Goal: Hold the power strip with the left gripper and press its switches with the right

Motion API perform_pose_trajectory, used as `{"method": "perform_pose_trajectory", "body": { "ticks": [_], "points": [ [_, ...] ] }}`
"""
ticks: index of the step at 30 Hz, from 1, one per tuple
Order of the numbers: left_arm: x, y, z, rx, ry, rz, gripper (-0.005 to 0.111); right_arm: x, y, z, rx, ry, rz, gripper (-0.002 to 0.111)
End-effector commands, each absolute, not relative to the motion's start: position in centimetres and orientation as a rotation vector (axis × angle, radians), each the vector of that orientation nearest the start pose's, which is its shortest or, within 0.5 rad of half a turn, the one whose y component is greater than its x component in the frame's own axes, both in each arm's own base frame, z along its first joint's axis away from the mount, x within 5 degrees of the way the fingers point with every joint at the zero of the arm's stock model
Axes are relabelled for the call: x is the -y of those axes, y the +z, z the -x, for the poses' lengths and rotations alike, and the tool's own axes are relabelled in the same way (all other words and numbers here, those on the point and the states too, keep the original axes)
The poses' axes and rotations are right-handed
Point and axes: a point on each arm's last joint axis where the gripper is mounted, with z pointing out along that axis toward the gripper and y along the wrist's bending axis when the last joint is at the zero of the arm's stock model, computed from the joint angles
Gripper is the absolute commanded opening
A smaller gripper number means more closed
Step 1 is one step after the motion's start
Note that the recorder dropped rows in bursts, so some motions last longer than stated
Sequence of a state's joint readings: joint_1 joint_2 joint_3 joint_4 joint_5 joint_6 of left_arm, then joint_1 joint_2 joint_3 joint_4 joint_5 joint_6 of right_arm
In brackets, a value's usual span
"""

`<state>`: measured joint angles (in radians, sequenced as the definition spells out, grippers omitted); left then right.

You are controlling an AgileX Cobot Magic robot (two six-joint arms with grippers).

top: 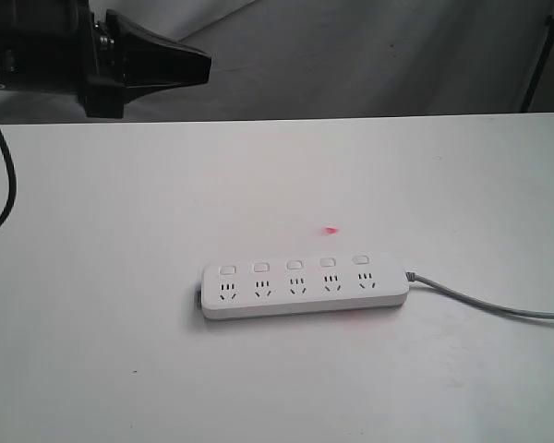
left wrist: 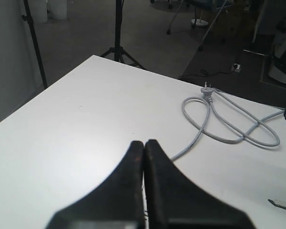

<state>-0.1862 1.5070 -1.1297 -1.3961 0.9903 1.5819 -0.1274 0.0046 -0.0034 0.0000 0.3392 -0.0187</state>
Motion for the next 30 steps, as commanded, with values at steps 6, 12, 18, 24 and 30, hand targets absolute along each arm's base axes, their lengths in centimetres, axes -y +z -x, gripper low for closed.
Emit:
{"method": "perform_pose_trajectory", "body": {
  "ticks": [6, 12, 18, 24, 30],
  "points": [
    [13.2, 33.7, -28.8, -1.680, -0.934, -1.008, 0.000, 0.7, 18.3, -5.3, -1.820, -0.112, -0.095, 0.000],
    [12.8, 36.6, -26.7, -1.590, -0.881, -1.021, 0.000, 0.7, 18.3, -5.3, -1.820, -0.112, -0.095, 0.000],
    [11.8, 41.5, -21.8, -1.417, -0.790, -1.046, 0.000, 0.7, 18.3, -5.3, -1.820, -0.112, -0.095, 0.000],
    [10.2, 46.3, -14.4, -1.199, -0.664, -1.059, 0.000, 0.7, 18.3, -5.3, -1.820, -0.112, -0.095, 0.000],
    [8.4, 48.9, -7.4, -1.027, -0.506, -1.037, 0.000, 0.7, 18.3, -5.3, -1.820, -0.112, -0.095, 0.000]
  ]
}}
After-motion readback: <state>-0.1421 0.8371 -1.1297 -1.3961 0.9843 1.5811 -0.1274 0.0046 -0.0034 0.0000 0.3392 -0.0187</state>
